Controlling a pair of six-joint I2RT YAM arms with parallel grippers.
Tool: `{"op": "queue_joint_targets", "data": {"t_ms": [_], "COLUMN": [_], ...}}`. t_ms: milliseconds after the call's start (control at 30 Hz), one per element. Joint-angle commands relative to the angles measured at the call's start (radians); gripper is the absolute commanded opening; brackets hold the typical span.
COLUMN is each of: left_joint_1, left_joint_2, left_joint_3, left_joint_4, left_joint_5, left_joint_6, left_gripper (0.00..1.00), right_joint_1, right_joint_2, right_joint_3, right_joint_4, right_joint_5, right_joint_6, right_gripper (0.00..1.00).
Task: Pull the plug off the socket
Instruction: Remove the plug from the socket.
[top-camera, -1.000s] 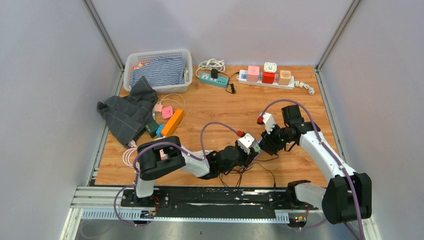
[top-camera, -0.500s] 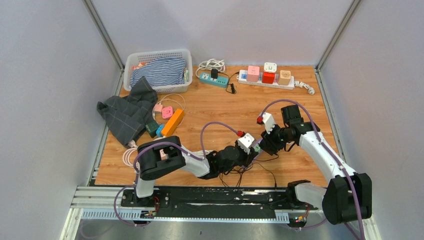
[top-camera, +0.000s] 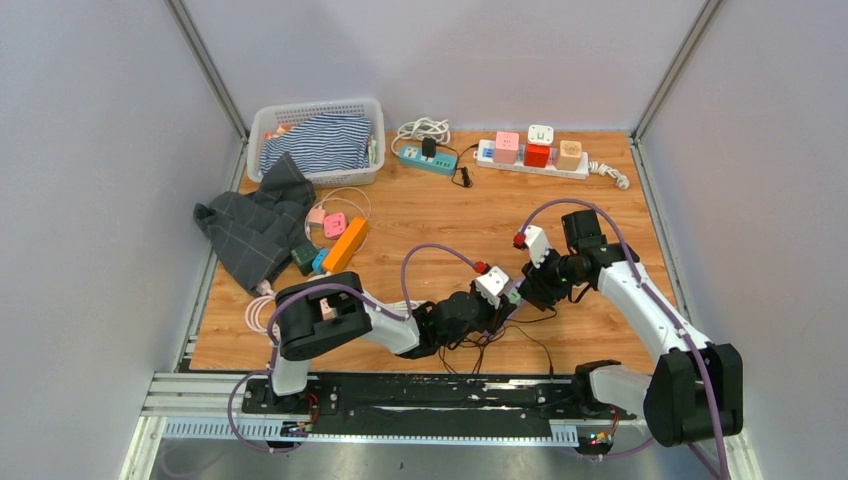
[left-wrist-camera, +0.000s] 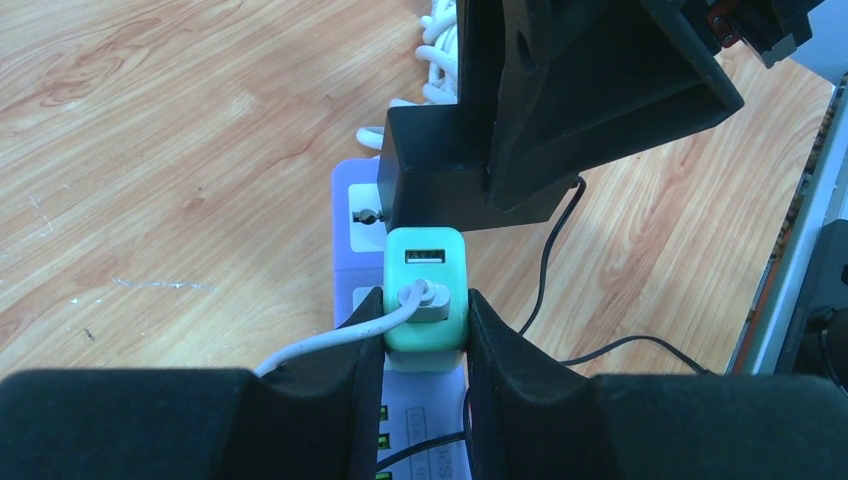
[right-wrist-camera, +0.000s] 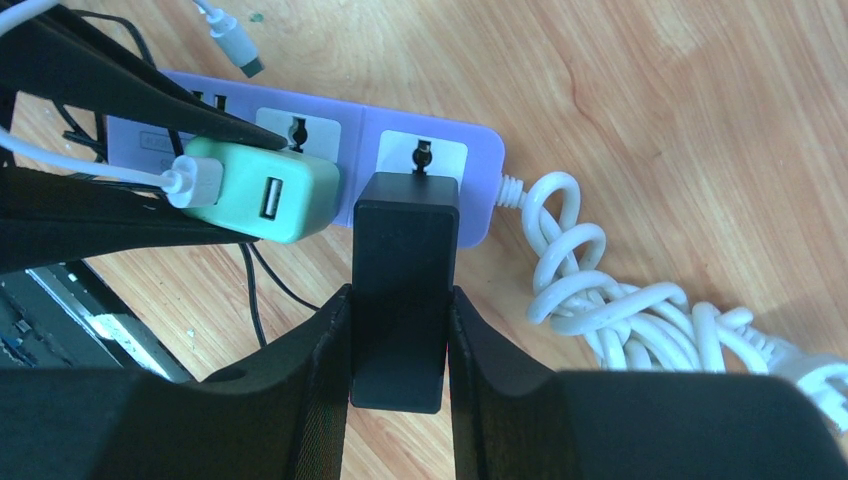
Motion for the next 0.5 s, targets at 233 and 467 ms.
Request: {"op": "queue_joint_targets", "data": {"t_ms": [233,467], "left_joint_1": [0.022,0.022], "left_joint_2": [0.059,0.058], "left_joint_3": [-0.010,-0.010], "left_joint_4": [-0.141,-0.142], "left_joint_5": [-0.036,-0.035], "left_joint_6": [0.019,0.019], "left_gripper": [0.00,0.00], "right_joint_1": [0.031,0.030], "right_joint_2": [-0.020,-0.048], "right_joint_3": [0.012,-0.001], "right_joint_4": [-0.170,-0.035], "right_joint_5": [-0.299,-0.026], "right_joint_6": [-0.103,0.006], "right_gripper": [0.00,0.00]}}
